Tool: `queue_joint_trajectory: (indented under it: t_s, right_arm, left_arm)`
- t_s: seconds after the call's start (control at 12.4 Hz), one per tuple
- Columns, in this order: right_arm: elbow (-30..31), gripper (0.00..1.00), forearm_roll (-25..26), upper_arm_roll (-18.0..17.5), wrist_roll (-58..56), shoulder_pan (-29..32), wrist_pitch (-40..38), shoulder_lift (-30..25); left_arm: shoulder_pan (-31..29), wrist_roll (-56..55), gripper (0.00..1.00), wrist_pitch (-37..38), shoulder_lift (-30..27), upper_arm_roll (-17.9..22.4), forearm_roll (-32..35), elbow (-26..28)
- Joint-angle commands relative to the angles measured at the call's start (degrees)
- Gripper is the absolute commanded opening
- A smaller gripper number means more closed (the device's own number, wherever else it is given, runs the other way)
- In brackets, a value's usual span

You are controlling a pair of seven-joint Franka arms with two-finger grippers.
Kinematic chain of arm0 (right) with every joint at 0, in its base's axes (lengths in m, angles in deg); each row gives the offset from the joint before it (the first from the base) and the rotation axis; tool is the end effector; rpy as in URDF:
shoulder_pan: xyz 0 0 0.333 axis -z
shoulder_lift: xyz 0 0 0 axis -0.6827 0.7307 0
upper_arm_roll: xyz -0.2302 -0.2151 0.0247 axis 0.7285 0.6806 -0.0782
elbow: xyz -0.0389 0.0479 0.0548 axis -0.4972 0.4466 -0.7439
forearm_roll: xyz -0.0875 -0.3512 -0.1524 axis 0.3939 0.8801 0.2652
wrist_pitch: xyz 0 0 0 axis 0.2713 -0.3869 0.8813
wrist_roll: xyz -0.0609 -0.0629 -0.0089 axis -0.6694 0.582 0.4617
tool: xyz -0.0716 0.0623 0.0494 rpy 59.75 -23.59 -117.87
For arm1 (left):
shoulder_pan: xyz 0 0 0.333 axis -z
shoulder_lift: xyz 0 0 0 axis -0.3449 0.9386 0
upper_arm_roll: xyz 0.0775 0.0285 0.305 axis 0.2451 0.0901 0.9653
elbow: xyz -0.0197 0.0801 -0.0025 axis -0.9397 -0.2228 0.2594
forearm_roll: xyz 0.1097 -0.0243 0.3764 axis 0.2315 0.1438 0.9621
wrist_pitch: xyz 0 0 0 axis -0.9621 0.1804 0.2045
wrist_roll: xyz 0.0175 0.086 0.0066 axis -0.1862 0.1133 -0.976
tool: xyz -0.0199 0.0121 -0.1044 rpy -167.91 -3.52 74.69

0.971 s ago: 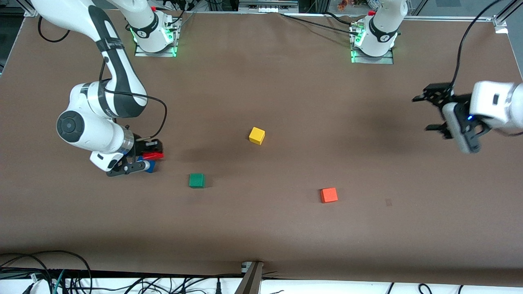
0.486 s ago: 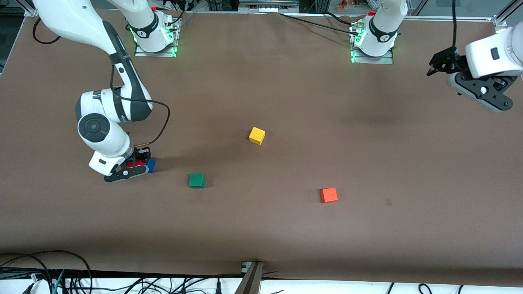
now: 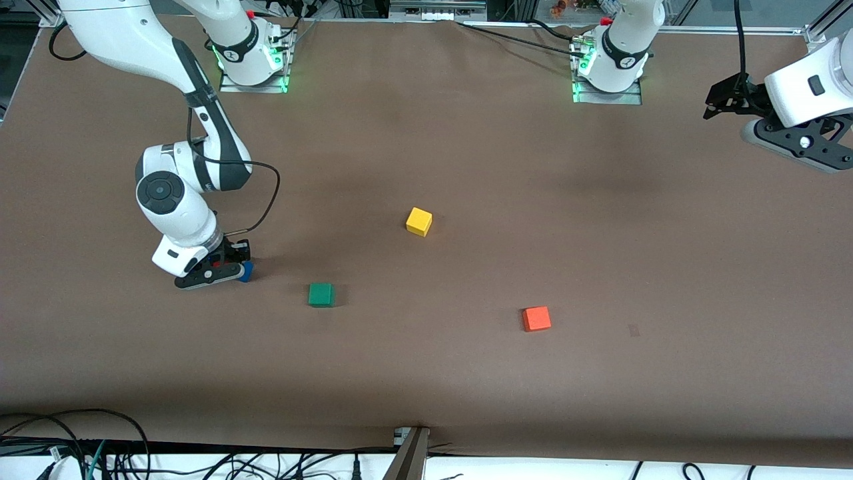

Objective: Pass red block to right arm, stack on blue

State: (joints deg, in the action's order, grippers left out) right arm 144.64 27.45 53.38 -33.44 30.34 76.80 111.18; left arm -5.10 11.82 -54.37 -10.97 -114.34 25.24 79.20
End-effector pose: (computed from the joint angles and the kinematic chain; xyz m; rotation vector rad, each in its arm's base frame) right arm 0.6110 0.0856 0.2414 2.9445 0.4593 0.1395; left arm 0.5321 -0.0372 0.6246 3.0240 -0.5664 -0.4452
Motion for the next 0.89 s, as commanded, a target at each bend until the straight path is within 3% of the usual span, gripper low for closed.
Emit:
queue_joint_trajectory:
  t_s: [0.0, 0.24, 0.57, 0.65, 0.81]
  right_arm:
    - [2.0, 1.00, 0.3, 0.2, 4.6, -0.1, 0.4, -2.1]
    - [1.3, 1.00, 0.3, 0.2, 4.9, -0.1, -5.4, -4.7]
    - [-3.1, 1.00, 0.3, 1.0, 4.6, -0.1, -14.3, -12.3]
    - [-5.1, 1.00, 0.0, 1.3, 4.6, -0.1, -16.5, -14.0]
    - [-12.6, 1.00, -4.2, 2.6, 4.6, -0.1, -30.8, -15.6]
  left_arm:
    - [0.0, -1.4, 1.00, 0.7, -1.0, -1.0, 0.6, -1.3]
    - [0.0, -1.4, 1.00, 0.4, -0.9, -1.0, 0.6, -1.5]
    - [0.7, -1.4, 1.00, -1.9, -2.7, -0.4, 0.4, -1.3]
    - [3.2, -1.4, 1.00, -2.1, -3.0, 1.5, 0.5, -1.0]
    - [16.1, -1.6, 1.00, -2.9, -4.1, 15.4, 0.4, -0.3]
